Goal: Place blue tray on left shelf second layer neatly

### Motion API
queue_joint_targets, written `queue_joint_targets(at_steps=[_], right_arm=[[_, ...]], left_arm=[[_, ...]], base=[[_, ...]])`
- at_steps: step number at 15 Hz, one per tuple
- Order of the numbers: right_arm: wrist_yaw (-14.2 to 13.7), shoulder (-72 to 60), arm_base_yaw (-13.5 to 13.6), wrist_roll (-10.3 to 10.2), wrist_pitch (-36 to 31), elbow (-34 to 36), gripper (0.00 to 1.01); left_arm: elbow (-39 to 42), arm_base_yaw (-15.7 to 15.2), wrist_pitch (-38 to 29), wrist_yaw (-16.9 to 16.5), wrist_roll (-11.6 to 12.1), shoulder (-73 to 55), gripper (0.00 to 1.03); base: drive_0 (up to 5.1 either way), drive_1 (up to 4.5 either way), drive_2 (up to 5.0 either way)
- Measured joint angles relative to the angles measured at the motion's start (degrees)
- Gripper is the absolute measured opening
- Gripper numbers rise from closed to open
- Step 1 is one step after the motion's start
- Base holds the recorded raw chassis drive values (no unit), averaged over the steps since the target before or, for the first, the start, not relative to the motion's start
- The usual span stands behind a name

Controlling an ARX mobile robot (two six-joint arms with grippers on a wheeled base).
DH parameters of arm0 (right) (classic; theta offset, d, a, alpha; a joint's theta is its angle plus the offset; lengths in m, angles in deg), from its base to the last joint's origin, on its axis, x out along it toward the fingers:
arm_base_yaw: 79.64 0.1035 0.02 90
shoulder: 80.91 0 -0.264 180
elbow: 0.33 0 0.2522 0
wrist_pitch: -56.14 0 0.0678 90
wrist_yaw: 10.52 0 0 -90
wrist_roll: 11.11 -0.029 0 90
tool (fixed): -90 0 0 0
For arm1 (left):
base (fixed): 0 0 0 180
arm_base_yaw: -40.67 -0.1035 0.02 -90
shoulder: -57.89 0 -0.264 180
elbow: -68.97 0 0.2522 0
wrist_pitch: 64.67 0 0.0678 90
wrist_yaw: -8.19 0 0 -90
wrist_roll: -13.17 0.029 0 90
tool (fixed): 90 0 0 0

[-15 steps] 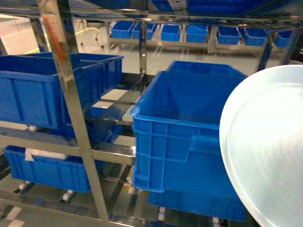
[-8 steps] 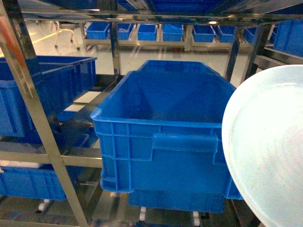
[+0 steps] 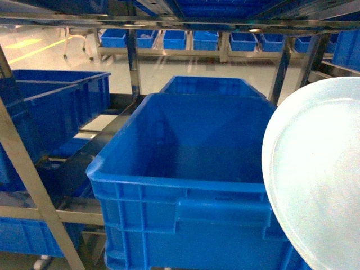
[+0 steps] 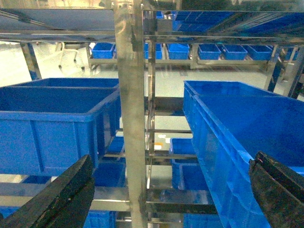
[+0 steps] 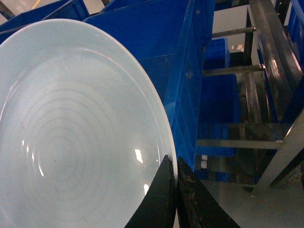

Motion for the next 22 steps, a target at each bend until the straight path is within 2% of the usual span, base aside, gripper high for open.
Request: queue_joint_targets(at_steps=[6, 7, 8, 11, 12, 14, 16, 22], right_arm=[[0.0, -0.02, 0.0, 0.0, 0.09, 0.0, 0.02], [1.27, -0.74, 0.0, -0.31, 0.04, -0.24, 0.02], [1.73, -3.37, 0.55, -1.09, -1.11, -1.55, 0.02], [1.07, -7.87, 4.87, -3.43, -1.49, -6.99, 0.02], [1.7, -11.17, 6.19, -5.05, 1.11, -9.05, 0.02], [2.45, -16.68, 7.65, -8.31, 2.21, -11.82, 0.02], [2.25, -19.58, 7.85, -10.64, 1.01, -14.29, 0.02], [2.84, -27.95, 7.82, -13.4, 4.92, -19.41, 0.02]], left_arm=[[0.0, 0.0, 0.04, 0.0, -0.02, 0.0, 0.98], [0.0, 0.0, 0.04, 0.02, 0.0, 0.0, 0.98], [0.0, 0.0, 0.02, 0.0, 0.0, 0.0, 0.98], [0.0, 0.0, 0.04, 0.02, 0.0, 0.0, 0.98], [0.0, 0.0, 0.04, 0.0, 0.0, 0.0, 0.98], [0.0, 0.0, 0.04, 0.0, 0.0, 0.0, 0.98], [0.0, 0.0, 0.04, 0.02, 0.0, 0.0, 0.98], [0.0, 0.0, 0.04, 0.02, 0.0, 0.0, 0.98]], base=[[0.0, 0.0, 0.0], [0.0, 0.0, 0.0], [0.0, 0.0, 0.0], [0.0, 0.0, 0.0], [0.0, 0.0, 0.0], [0.0, 0.0, 0.0], [0.0, 0.0, 0.0], [0.0, 0.0, 0.0]])
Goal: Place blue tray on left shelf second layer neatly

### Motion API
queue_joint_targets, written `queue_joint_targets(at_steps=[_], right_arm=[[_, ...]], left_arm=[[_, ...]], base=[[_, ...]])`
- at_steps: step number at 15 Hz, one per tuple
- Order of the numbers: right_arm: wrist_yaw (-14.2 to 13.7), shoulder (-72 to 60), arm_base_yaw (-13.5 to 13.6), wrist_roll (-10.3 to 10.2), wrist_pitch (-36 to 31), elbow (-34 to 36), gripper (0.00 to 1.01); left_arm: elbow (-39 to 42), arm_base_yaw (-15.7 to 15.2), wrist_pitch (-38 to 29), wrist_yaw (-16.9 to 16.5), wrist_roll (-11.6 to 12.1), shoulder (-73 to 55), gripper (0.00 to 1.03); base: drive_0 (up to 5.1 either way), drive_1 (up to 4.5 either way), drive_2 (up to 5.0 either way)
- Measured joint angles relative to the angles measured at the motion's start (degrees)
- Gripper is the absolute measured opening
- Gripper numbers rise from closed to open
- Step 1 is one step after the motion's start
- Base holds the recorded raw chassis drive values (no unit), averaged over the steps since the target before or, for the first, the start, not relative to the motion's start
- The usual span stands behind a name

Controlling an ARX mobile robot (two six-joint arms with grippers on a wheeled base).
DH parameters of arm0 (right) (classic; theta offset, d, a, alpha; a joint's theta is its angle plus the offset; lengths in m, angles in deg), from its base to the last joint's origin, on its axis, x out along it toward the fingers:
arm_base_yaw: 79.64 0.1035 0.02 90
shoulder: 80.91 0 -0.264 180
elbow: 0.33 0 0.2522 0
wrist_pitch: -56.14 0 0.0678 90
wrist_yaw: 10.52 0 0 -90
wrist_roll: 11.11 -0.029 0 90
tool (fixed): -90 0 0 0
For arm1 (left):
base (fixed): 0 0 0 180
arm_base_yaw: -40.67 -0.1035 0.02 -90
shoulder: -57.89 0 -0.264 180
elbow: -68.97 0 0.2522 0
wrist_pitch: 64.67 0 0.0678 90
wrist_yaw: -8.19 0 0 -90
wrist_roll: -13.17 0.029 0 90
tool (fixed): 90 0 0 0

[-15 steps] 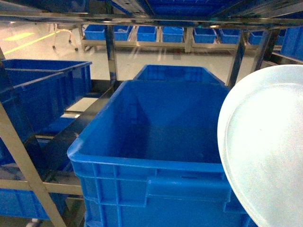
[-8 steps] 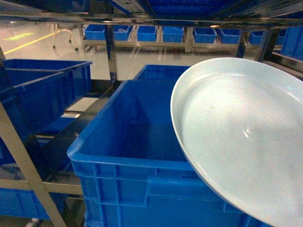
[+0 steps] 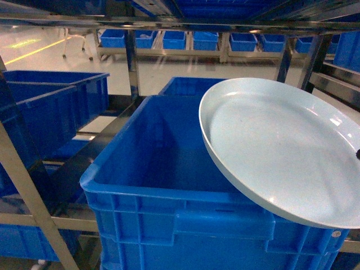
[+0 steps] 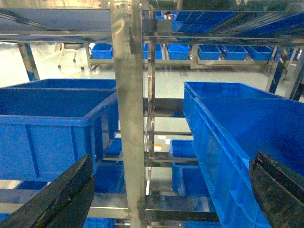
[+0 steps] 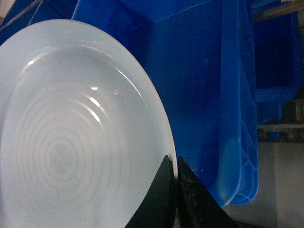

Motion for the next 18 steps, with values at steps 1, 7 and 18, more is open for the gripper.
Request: queue_joint_targets(at_steps=[1, 7, 18], right_arm=[[0.02, -0.94, 0.0, -0.74, 0.72, -0.87, 0.02], [-0.92, -8.24, 1.11, -4.72, 0.37, -6.51, 0.02], [-9.11, -14.12, 4.94, -6.67, -7.15, -6.73, 0.02]], left_arm=[[0.0, 0.0, 0.0, 0.0, -0.02, 0.0, 0.98], [0.0, 0.0, 0.0, -0.02, 0.0, 0.0, 0.98], [0.0, 0.0, 0.0, 0.0, 0.0, 0.0, 0.98]], base=[[0.0, 0.0, 0.0], [0.0, 0.0, 0.0], [0.0, 0.0, 0.0]])
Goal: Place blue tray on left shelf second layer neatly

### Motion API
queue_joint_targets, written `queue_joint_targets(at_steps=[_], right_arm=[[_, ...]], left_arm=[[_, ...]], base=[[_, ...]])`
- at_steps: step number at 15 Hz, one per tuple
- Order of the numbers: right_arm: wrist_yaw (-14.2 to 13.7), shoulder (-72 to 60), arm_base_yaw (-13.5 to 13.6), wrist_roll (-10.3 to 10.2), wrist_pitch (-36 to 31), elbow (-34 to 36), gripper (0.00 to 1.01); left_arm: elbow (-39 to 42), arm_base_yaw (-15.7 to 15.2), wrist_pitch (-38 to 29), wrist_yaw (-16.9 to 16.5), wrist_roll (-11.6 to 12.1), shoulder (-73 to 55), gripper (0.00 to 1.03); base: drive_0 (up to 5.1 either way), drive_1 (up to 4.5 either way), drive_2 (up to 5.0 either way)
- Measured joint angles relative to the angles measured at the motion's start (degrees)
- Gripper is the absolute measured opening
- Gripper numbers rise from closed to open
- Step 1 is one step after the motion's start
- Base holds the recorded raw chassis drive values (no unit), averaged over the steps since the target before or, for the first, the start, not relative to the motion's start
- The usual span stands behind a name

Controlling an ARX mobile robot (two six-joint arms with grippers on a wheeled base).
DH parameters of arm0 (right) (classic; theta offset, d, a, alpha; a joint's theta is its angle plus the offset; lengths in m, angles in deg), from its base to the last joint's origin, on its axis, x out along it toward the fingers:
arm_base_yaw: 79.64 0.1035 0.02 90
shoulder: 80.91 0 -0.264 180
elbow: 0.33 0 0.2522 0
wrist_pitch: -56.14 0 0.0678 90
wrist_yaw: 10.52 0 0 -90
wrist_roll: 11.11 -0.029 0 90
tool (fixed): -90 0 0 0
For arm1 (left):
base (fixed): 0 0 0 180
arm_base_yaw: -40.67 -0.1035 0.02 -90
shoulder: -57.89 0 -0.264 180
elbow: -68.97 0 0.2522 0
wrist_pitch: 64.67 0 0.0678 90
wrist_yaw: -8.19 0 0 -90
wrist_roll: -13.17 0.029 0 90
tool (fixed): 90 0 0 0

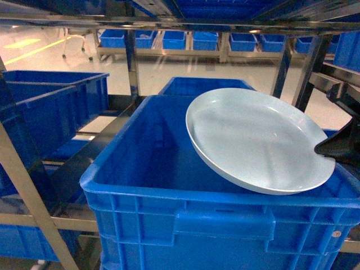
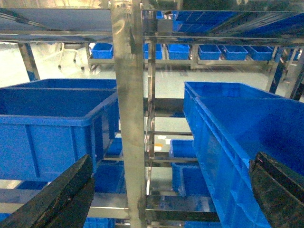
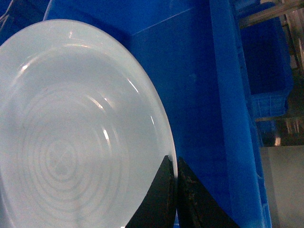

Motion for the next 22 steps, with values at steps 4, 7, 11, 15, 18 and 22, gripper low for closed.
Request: queue_joint_targets(at_steps=[4, 7, 11, 15, 18, 22], right_arm=[[-3.26, -2.29, 1.18, -2.58, -2.45, -0.57, 0.02], [-4.98, -4.55, 2.08, -4.52, -2.36, -2.75, 0.02], [-2.86, -3.93, 5.03, -5.6, -4.11, -4.48, 0.26], [-2.56, 1.68, 5.09, -5.46, -5.46, -0.22, 0.78], [1.38, 14.93, 2.73, -1.77, 0.5, 6.93, 0.97], [-0.46, 37.83, 0.7, 11.54, 9.01, 16.44, 0.98]], left_arm=[[0.0, 0.0, 0.0, 0.0, 0.0, 0.0, 0.98], [0.0, 0.0, 0.0, -0.02, 0.0, 0.0, 0.98], [0.0, 0.0, 0.0, -0.02, 0.0, 0.0, 0.98], [0.0, 0.0, 0.0, -0.02, 0.0, 0.0, 0.98], [0.0, 0.0, 0.0, 0.0, 0.0, 0.0, 0.98], [0.0, 0.0, 0.0, 0.0, 0.0, 0.0, 0.98]], base=[[0.0, 0.0, 0.0], [0.0, 0.0, 0.0], [0.0, 0.0, 0.0], [0.0, 0.0, 0.0], [0.0, 0.0, 0.0], [0.0, 0.0, 0.0]])
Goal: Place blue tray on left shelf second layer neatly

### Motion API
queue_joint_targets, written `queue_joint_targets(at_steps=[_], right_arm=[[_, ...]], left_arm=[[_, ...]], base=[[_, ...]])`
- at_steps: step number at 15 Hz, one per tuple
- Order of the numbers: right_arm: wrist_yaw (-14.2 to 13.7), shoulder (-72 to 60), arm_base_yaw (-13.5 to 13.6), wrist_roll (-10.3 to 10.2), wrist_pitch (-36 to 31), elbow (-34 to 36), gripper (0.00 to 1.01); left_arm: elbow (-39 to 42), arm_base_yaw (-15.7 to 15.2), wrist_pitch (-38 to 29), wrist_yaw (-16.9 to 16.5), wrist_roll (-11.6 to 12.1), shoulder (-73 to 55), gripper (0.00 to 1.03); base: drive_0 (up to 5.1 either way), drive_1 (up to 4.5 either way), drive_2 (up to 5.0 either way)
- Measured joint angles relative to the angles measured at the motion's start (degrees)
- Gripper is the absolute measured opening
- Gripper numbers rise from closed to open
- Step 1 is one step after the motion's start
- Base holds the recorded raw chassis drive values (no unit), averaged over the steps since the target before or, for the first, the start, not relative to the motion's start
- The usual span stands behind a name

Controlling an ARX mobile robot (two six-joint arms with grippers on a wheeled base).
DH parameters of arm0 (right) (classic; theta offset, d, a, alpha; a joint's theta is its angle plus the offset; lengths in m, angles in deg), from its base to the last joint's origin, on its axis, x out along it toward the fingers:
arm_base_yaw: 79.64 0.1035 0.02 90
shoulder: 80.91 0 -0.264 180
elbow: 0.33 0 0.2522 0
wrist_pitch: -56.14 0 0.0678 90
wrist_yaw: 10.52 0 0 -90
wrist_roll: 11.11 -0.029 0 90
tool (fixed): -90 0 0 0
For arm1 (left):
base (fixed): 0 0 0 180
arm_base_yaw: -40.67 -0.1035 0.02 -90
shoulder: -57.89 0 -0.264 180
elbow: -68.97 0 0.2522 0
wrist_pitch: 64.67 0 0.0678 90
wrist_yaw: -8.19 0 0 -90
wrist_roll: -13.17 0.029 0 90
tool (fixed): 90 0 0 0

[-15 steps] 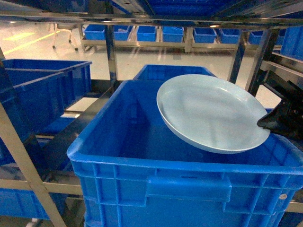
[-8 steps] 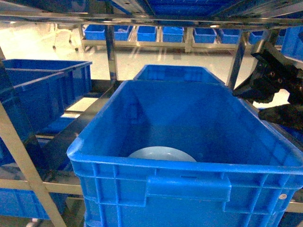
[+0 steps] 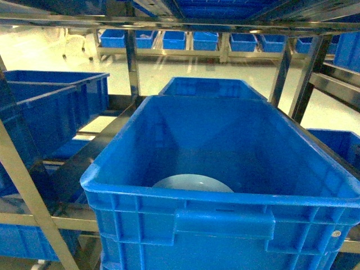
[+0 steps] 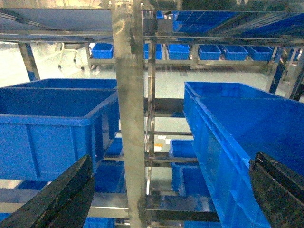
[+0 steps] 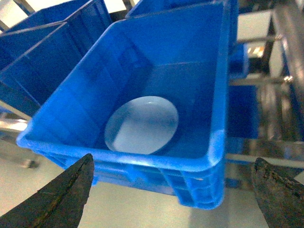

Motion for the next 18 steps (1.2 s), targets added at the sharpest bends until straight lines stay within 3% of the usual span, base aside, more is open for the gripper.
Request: queue_joint_targets(at_steps=[1, 2, 3, 4, 5, 6, 7, 8, 10, 11, 12, 14, 16, 18], right_arm=[[-2.34, 7.74, 0.42, 6.95, 2.58, 2.54, 0.98], [-2.71, 14.14, 0.81, 11.3, 8.33, 4.87, 0.98], [-1.29, 19.06, -0.09, 11.65, 15.12, 6.19, 0.98], [-1.97, 21.92, 0.17, 10.8, 21.07, 6.45, 0.98], [-3.43, 22.73, 1.05, 10.86, 18.73, 7.34, 0.97], [-14.99, 29.07, 4.61, 13.88, 0.37, 15.39, 0.85], [-21.57, 34.64, 4.07, 16.44, -10.05, 21.94, 0.72], [-24.0, 35.85, 1.4, 17.55, -16.13, 23.69, 0.59], [-20.68, 38.51, -0.74, 18.4, -16.57, 24.61, 0.33], [-15.45, 39.69, -6.78, 18.82, -15.65, 25.83, 0.19], [-15.54, 40.61, -8.0, 18.86, -15.26, 26.58, 0.06], [-14.53, 42.45, -7.48, 19.06, -14.78, 27.17, 0.02], [-14.51, 50.8, -7.48, 19.04, -6.34, 28.28, 0.02], [-14.45, 52.89, -7.48, 19.06, -6.49, 29.55, 0.02]], left_arm=[[0.0, 0.0, 0.0, 0.0, 0.0, 0.0, 0.98], [0.0, 0.0, 0.0, -0.02, 0.0, 0.0, 0.98], [0.0, 0.0, 0.0, -0.02, 0.0, 0.0, 0.98], [0.0, 0.0, 0.0, 0.04, 0.0, 0.0, 0.98], [0.0, 0.0, 0.0, -0.04, 0.0, 0.0, 0.98], [0.0, 0.0, -0.02, -0.04, 0.0, 0.0, 0.98], [0.0, -0.15, 0.17, 0.11, 0.0, 0.0, 0.98], [0.0, -0.09, -0.02, 0.09, 0.0, 0.0, 0.98], [0.0, -0.02, -0.02, -0.04, 0.0, 0.0, 0.98], [0.0, -0.02, -0.02, -0.02, 0.0, 0.0, 0.98], [0.0, -0.02, 0.02, -0.02, 0.0, 0.0, 0.98], [0.0, -0.02, 0.0, -0.04, 0.0, 0.0, 0.98], [0.0, -0.02, 0.02, -0.02, 0.0, 0.0, 0.98], [0.0, -0.02, 0.09, -0.02, -0.02, 0.0, 0.98]], base=[[0.0, 0.0, 0.0], [0.0, 0.0, 0.0], [0.0, 0.0, 0.0], [0.0, 0.0, 0.0], [0.0, 0.0, 0.0], [0.0, 0.0, 0.0], [0.0, 0.0, 0.0], [0.0, 0.0, 0.0], [0.0, 0.0, 0.0], [0.0, 0.0, 0.0], [0.0, 0.0, 0.0], [0.0, 0.0, 0.0], [0.0, 0.0, 0.0], [0.0, 0.0, 0.0]])
